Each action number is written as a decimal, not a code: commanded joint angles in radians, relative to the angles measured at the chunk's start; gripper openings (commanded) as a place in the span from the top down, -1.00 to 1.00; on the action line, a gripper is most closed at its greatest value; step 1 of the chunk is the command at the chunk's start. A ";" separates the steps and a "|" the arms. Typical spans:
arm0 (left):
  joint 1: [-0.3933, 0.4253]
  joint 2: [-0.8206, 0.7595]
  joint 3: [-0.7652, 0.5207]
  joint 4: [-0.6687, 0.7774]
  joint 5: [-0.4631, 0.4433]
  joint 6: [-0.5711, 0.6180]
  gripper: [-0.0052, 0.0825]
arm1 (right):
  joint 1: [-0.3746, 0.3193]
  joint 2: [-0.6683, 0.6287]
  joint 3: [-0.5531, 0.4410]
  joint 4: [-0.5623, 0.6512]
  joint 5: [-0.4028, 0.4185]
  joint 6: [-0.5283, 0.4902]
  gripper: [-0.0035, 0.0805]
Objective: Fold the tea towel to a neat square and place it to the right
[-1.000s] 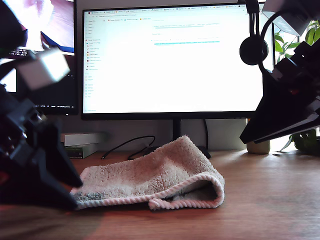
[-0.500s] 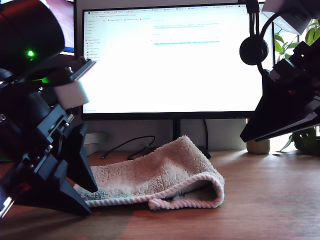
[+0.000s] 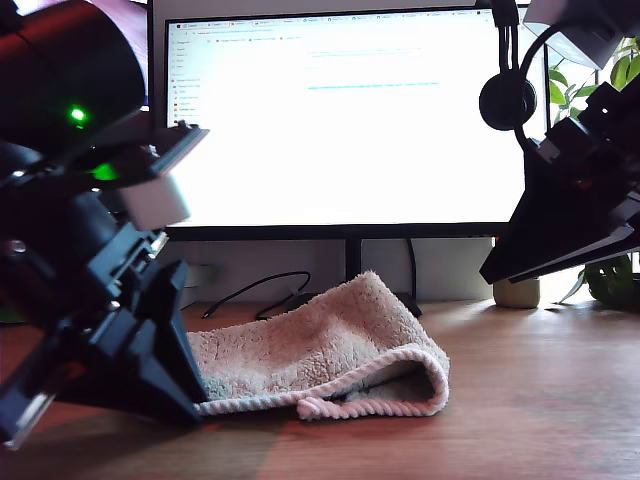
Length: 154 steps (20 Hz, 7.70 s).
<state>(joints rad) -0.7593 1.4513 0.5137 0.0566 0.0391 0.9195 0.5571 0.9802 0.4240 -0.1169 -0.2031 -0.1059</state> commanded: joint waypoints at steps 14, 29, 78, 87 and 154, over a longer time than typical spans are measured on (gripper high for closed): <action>-0.008 0.019 0.229 -0.275 -0.078 -0.008 0.94 | 0.116 0.030 0.010 -0.007 -0.003 0.043 0.12; -0.035 -0.074 0.365 -0.297 -0.029 -0.069 0.94 | 0.135 0.219 0.010 0.072 0.082 0.256 0.12; 0.082 -0.296 0.429 -0.369 -0.258 -0.014 0.94 | 0.132 0.415 0.814 -0.716 0.591 -0.006 0.94; 0.119 -0.302 0.570 -0.410 -0.288 0.061 0.94 | 0.128 0.415 1.028 -0.890 0.715 -0.184 0.94; -0.048 0.193 0.573 -0.403 0.410 0.207 0.77 | 0.291 0.417 1.019 -1.250 0.265 -0.208 0.94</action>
<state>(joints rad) -0.8047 1.6203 1.0954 -0.3439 0.4549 1.1263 0.8459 1.3972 1.4555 -1.3705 0.0624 -0.3122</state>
